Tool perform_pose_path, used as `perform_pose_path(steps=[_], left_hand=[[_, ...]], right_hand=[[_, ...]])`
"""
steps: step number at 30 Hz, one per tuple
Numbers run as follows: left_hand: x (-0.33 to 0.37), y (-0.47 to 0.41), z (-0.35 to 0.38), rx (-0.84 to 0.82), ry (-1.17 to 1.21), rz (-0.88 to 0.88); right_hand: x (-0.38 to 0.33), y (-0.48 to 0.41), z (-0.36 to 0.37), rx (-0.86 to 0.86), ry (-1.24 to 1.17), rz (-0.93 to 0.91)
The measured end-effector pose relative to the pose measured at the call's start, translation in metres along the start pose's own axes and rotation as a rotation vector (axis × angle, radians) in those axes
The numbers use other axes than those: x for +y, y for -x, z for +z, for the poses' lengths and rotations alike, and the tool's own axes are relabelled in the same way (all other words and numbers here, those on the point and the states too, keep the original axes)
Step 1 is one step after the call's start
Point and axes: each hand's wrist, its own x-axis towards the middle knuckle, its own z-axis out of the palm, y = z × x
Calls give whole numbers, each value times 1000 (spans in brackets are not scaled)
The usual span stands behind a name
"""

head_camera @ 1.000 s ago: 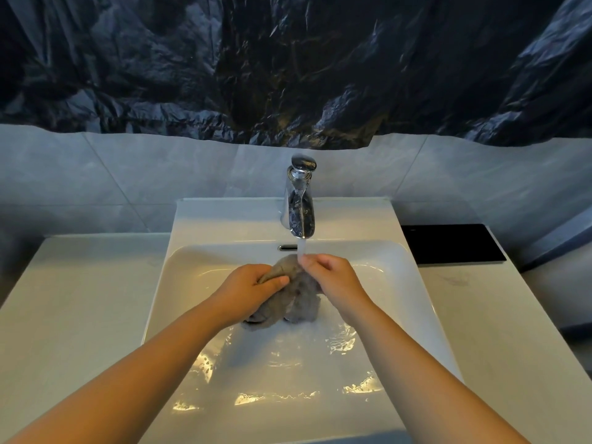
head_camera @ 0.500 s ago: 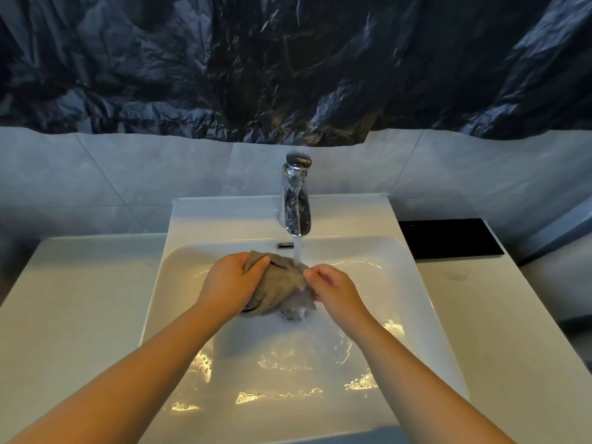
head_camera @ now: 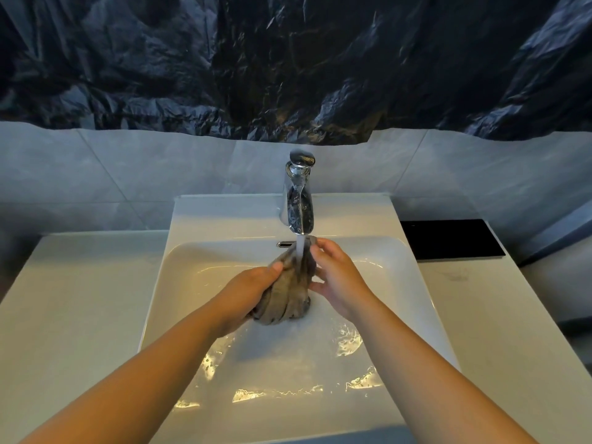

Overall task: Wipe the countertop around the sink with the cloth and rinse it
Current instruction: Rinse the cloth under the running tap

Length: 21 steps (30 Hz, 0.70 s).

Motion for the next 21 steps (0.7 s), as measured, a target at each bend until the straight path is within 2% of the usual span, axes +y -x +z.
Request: perform_pose_path(steps=[4, 6, 9, 11, 14, 16, 19, 21], left_hand=[[4, -7, 17, 167, 251, 4], [2, -15, 23, 316, 205, -38], [-8, -21, 22, 524, 79, -94], [-11, -22, 17, 494, 152, -134], [-12, -23, 19, 379, 167, -218], [-10, -21, 32, 354, 163, -201], [-4, -17, 52, 339, 295, -173], [2, -10, 58, 289, 354, -145]], right_hand=[[10, 4, -2, 37, 140, 12], [12, 5, -1, 124, 164, -46], [7, 5, -1, 241, -25, -81], [3, 8, -2, 250, -180, -52], [7, 19, 3, 175, -280, -37], [18, 26, 16, 173, -153, -68], [37, 24, 34, 347, 198, -239], [41, 18, 38, 422, 301, -347]])
